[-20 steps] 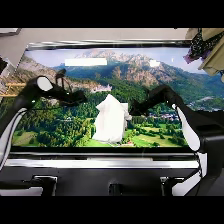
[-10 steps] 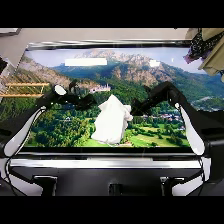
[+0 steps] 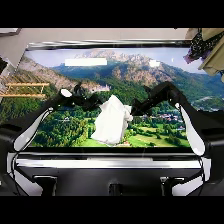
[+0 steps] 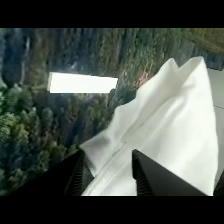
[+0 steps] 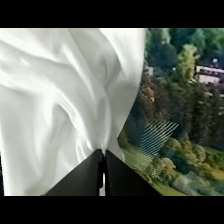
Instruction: Fold the clothes and pants, and hang the long-sleeved shirts on hangers.
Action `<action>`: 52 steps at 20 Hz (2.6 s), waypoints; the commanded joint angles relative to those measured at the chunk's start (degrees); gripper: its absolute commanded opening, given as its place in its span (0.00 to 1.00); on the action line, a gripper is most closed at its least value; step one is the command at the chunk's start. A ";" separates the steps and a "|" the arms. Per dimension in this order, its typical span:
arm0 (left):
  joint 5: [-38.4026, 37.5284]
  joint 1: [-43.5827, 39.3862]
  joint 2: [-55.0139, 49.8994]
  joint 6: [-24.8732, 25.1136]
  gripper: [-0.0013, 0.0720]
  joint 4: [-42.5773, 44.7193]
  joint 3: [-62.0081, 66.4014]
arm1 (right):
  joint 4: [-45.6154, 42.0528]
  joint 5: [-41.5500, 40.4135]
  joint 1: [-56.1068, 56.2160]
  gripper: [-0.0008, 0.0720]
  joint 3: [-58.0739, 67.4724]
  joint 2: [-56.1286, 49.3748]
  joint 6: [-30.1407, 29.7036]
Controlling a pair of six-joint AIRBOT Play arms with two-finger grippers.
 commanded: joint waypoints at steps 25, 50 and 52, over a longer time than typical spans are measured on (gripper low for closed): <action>-13.09 6.78 30.49 1.46 0.04 18.78 29.20 | -5.77 19.87 0.04 0.07 0.61 48.78 -8.55; -19.15 3.91 24.26 -6.78 0.04 33.88 16.52 | -1.46 26.32 18.43 0.07 12.79 1.07 2.73; -19.21 3.91 19.93 -6.88 0.04 33.83 16.09 | -1.33 26.58 19.80 0.07 12.79 -2.91 3.93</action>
